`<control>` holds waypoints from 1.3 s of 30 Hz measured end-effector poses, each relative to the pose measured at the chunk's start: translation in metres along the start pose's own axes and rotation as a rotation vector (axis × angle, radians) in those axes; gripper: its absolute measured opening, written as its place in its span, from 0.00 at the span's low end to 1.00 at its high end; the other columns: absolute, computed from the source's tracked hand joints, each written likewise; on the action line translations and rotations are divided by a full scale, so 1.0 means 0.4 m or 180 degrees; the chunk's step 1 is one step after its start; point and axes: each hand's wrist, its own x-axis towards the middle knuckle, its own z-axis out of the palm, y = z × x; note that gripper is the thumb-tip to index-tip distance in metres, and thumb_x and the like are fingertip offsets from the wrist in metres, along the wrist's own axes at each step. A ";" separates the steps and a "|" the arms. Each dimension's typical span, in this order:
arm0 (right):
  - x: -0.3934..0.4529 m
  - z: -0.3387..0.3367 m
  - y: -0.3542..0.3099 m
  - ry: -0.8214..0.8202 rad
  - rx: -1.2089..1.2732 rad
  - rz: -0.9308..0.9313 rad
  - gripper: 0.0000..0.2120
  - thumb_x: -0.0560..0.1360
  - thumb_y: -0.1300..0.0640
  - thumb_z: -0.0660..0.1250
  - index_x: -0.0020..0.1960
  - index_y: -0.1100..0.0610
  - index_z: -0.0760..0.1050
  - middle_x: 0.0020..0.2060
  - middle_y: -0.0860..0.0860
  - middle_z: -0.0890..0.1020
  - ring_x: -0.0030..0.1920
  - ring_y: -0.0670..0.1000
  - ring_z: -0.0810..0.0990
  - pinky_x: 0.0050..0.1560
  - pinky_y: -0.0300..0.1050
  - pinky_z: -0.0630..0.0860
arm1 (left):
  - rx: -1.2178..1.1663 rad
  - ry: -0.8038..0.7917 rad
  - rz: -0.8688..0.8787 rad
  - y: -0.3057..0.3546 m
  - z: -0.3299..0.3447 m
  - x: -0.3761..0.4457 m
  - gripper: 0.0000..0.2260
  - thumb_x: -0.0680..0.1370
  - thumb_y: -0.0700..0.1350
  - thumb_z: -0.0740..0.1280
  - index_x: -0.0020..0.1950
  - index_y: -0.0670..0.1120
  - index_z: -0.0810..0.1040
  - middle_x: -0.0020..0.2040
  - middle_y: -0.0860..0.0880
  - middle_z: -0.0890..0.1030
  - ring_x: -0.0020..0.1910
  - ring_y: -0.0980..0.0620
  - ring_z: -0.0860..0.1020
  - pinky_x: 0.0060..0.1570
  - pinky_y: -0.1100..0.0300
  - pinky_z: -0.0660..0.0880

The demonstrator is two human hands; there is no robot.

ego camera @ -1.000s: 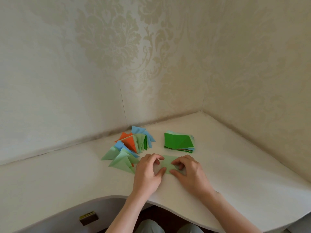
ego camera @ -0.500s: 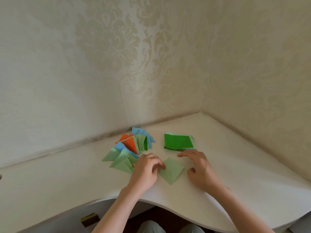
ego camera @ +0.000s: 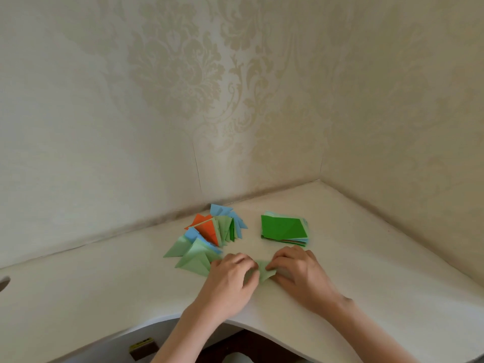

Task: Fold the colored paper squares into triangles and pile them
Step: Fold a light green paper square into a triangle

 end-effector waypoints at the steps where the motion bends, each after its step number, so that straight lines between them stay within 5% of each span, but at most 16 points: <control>1: -0.004 0.003 -0.004 0.0045 -0.0033 0.0008 0.09 0.70 0.45 0.64 0.46 0.45 0.80 0.45 0.40 0.77 0.47 0.47 0.77 0.45 0.47 0.73 | 0.0160 -0.0022 -0.0076 0.006 -0.001 -0.013 0.21 0.78 0.63 0.52 0.57 0.53 0.77 0.57 0.61 0.75 0.59 0.60 0.71 0.60 0.56 0.65; 5: -0.013 0.012 -0.015 0.0168 -0.0189 0.0137 0.13 0.72 0.39 0.61 0.43 0.45 0.79 0.41 0.39 0.77 0.43 0.46 0.75 0.43 0.45 0.70 | 0.0241 0.0185 -0.0111 0.000 0.021 -0.045 0.25 0.74 0.70 0.50 0.51 0.54 0.76 0.57 0.62 0.75 0.59 0.62 0.70 0.59 0.57 0.65; 11: -0.009 0.035 -0.030 0.0235 -0.0105 0.0404 0.19 0.73 0.35 0.57 0.40 0.48 0.77 0.37 0.41 0.76 0.41 0.47 0.73 0.43 0.45 0.68 | -0.0144 0.1024 -0.0360 -0.024 0.057 -0.040 0.08 0.71 0.48 0.74 0.39 0.49 0.75 0.42 0.57 0.76 0.41 0.53 0.74 0.42 0.55 0.74; 18: 0.013 0.056 -0.044 0.0335 -0.0181 0.0547 0.16 0.72 0.38 0.65 0.35 0.47 0.67 0.31 0.41 0.68 0.34 0.47 0.67 0.38 0.43 0.63 | -0.0405 0.1078 -0.0544 0.003 0.069 -0.023 0.14 0.72 0.41 0.73 0.54 0.49 0.75 0.45 0.56 0.75 0.46 0.55 0.72 0.46 0.63 0.71; 22: 0.018 0.058 -0.051 0.0397 -0.0238 0.0661 0.17 0.70 0.34 0.60 0.35 0.46 0.65 0.30 0.41 0.66 0.33 0.47 0.66 0.37 0.43 0.62 | -0.0676 0.1059 -0.0703 0.016 0.073 -0.015 0.13 0.73 0.38 0.72 0.55 0.48 0.75 0.45 0.58 0.73 0.45 0.56 0.72 0.46 0.68 0.69; 28: 0.024 0.043 -0.051 0.0165 0.0494 0.1114 0.13 0.69 0.46 0.73 0.49 0.46 0.72 0.38 0.43 0.73 0.40 0.44 0.71 0.46 0.44 0.69 | -0.1074 0.0922 -0.0971 0.006 0.058 -0.009 0.11 0.74 0.36 0.69 0.52 0.50 0.76 0.44 0.57 0.76 0.43 0.61 0.74 0.44 0.70 0.71; 33: 0.019 0.024 -0.034 0.0035 0.1027 0.1142 0.12 0.70 0.58 0.74 0.49 0.50 0.74 0.38 0.48 0.76 0.35 0.44 0.71 0.40 0.33 0.68 | -0.1199 0.0848 -0.0992 -0.009 0.047 -0.021 0.13 0.74 0.31 0.67 0.49 0.49 0.80 0.42 0.58 0.78 0.42 0.62 0.76 0.43 0.73 0.71; 39: 0.005 0.035 -0.038 0.0232 0.1030 0.1081 0.10 0.71 0.63 0.71 0.48 0.52 0.76 0.36 0.47 0.75 0.35 0.45 0.71 0.41 0.39 0.71 | -0.1224 0.0731 -0.0989 -0.011 0.031 -0.020 0.17 0.74 0.28 0.63 0.49 0.48 0.81 0.43 0.59 0.80 0.45 0.65 0.77 0.45 0.75 0.71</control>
